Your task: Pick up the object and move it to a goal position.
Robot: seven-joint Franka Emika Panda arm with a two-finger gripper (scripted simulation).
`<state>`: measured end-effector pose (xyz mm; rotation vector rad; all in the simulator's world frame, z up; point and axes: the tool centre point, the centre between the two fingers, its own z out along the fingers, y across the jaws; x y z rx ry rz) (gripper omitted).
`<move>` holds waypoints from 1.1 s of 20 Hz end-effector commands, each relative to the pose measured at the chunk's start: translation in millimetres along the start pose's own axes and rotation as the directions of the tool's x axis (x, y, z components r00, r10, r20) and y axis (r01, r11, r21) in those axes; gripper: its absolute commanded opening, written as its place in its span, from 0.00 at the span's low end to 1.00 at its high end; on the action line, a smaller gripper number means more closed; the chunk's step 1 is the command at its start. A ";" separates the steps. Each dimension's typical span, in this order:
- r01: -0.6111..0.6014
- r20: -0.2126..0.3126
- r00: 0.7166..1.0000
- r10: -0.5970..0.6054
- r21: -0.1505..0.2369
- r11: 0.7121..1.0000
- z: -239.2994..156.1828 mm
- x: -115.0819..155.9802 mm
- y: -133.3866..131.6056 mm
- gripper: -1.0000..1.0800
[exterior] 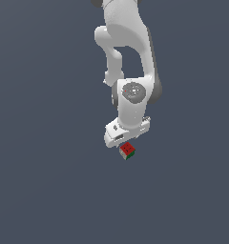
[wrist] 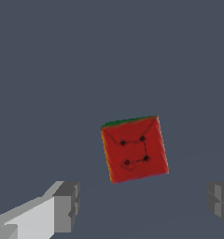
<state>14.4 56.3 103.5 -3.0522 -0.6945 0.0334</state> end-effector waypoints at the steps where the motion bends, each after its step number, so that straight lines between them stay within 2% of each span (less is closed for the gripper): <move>1: 0.059 -0.006 0.998 -0.059 -0.006 0.998 6.3 5.7 0.6 0.96; 10: 0.169 -0.015 0.985 -0.170 -0.018 0.985 19.0 16.1 1.2 0.96; 17: 0.171 -0.014 0.985 -0.172 -0.018 0.985 23.2 16.1 1.4 0.96; 22: 0.174 -0.015 0.985 -0.175 -0.018 0.984 44.5 16.1 1.1 0.96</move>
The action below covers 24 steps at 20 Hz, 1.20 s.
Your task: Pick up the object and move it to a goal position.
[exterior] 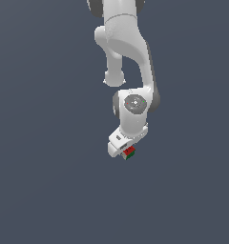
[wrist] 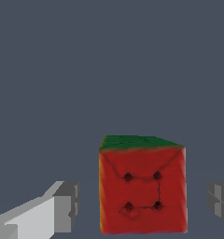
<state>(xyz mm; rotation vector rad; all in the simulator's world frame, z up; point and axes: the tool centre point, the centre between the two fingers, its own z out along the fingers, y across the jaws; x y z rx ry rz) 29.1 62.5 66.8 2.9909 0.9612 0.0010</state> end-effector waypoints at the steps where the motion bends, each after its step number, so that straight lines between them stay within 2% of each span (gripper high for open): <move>1: 0.002 0.001 1.000 -0.002 0.001 1.000 14.1 -0.7 -0.6 0.96; 9: 0.003 0.001 1.000 -0.003 0.000 1.000 33.7 0.2 0.3 0.96; 10: 0.003 0.001 1.000 -0.003 0.000 1.000 33.7 0.2 0.3 0.00; 24: 0.002 0.001 1.000 -0.002 0.000 1.000 31.2 -3.4 1.7 0.00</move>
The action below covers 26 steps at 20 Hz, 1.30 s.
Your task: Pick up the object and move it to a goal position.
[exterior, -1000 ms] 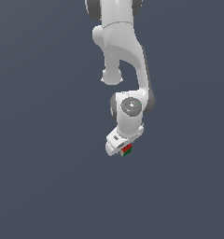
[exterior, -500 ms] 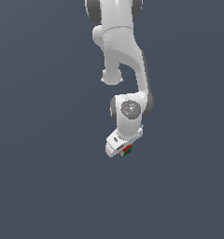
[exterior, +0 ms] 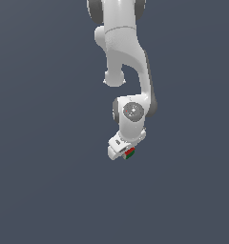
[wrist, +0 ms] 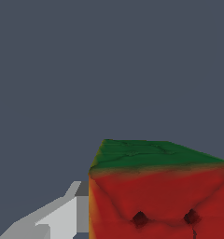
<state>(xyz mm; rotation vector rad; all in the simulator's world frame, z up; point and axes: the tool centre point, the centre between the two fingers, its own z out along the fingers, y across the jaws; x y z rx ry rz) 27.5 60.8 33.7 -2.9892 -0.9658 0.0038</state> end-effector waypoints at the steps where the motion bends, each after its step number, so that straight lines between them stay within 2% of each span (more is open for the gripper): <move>1: -0.001 -0.001 1.000 0.001 -0.001 1.000 -3.1 -2.8 1.8 0.00; 7: -0.001 -0.001 1.000 0.001 -0.001 1.000 -16.7 -21.8 8.5 0.00; 12: -0.001 -0.001 1.000 0.001 -0.001 1.000 -37.1 -50.4 18.7 0.00; 26: -0.001 -0.002 1.000 0.001 -0.001 1.000 -130.1 -177.0 65.1 0.00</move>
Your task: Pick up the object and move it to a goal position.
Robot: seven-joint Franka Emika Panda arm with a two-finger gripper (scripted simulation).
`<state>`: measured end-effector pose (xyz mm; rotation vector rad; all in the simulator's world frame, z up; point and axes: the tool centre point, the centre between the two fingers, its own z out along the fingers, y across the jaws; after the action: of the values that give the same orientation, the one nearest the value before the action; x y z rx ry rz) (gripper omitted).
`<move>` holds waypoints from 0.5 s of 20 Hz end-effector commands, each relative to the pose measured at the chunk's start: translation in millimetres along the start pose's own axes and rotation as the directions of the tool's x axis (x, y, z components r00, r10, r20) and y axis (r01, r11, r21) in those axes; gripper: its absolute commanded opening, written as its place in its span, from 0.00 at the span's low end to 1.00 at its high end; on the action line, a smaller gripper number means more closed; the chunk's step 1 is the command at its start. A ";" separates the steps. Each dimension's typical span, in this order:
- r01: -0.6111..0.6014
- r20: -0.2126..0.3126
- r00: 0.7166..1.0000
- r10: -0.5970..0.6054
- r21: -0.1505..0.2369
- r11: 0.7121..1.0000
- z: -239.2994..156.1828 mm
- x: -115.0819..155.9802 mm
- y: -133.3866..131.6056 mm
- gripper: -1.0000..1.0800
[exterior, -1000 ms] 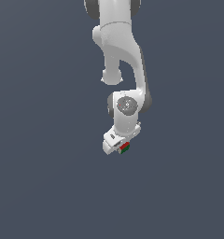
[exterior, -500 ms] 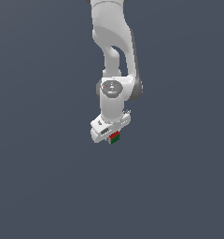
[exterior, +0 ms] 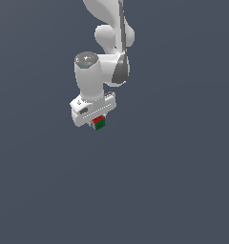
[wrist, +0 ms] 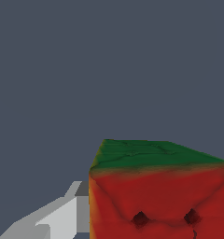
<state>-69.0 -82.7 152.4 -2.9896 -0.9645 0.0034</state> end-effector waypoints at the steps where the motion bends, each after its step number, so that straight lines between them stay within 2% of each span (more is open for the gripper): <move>1: 0.000 -0.003 1.000 0.000 -0.001 1.000 -18.8 -23.9 8.9 0.00; 10: 0.001 -0.004 1.000 -0.001 0.001 1.000 -74.3 -96.0 38.3 0.00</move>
<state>-118.3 -160.2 217.8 -2.9879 -0.9633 -0.0006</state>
